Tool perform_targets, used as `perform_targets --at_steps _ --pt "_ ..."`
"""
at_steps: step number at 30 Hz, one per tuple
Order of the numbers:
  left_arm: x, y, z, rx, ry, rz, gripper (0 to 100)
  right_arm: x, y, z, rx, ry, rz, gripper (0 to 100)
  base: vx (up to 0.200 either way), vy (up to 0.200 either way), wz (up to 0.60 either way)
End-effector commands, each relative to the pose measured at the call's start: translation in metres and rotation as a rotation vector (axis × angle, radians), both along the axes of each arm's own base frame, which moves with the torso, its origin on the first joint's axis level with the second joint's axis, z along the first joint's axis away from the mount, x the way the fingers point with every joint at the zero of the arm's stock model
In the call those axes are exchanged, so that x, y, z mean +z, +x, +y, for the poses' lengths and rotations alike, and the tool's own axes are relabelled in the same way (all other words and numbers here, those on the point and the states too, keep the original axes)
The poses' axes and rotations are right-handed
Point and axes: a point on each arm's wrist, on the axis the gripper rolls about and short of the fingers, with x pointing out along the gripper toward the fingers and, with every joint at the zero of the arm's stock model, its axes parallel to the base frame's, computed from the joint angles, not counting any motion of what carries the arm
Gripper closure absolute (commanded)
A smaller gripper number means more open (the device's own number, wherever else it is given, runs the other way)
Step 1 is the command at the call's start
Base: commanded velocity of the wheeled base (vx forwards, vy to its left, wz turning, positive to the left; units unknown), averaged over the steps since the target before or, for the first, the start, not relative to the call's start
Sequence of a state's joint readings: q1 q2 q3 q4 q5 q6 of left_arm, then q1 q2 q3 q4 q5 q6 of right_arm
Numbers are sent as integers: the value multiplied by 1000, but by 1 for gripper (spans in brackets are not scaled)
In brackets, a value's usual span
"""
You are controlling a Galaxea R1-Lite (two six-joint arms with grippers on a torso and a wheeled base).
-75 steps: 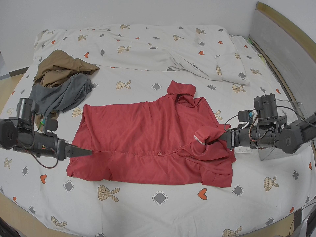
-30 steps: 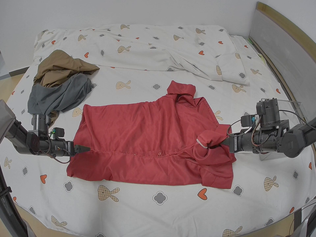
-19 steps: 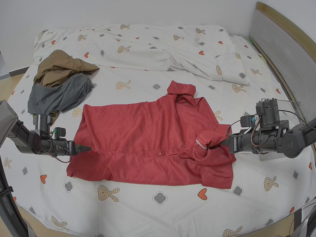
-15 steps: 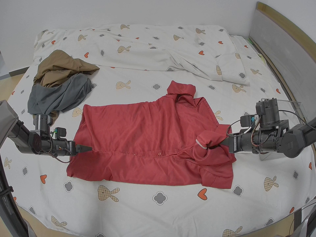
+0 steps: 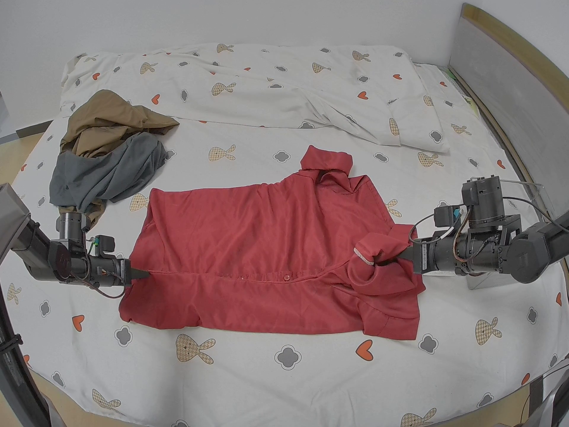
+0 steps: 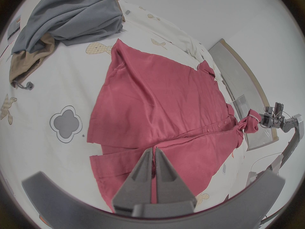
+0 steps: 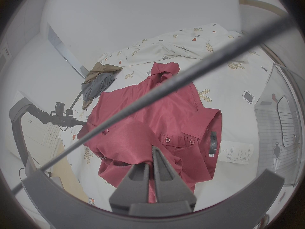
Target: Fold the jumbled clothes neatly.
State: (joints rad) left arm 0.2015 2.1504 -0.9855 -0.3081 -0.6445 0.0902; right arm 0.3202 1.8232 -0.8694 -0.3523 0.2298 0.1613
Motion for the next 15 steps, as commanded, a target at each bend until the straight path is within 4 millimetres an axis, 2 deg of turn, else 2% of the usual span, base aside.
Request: perform_targets --at_steps 1,7,15 --pt "8 -2 5 16 3 -18 100 0 0 0 1 0 0 100 0 0 0" --pt "21 -13 12 41 2 0 100 1 1 0 -1 0 -3 100 0 0 0" --pt "18 -14 13 41 0 13 100 1 2 0 -1 2 -7 100 0 0 0"
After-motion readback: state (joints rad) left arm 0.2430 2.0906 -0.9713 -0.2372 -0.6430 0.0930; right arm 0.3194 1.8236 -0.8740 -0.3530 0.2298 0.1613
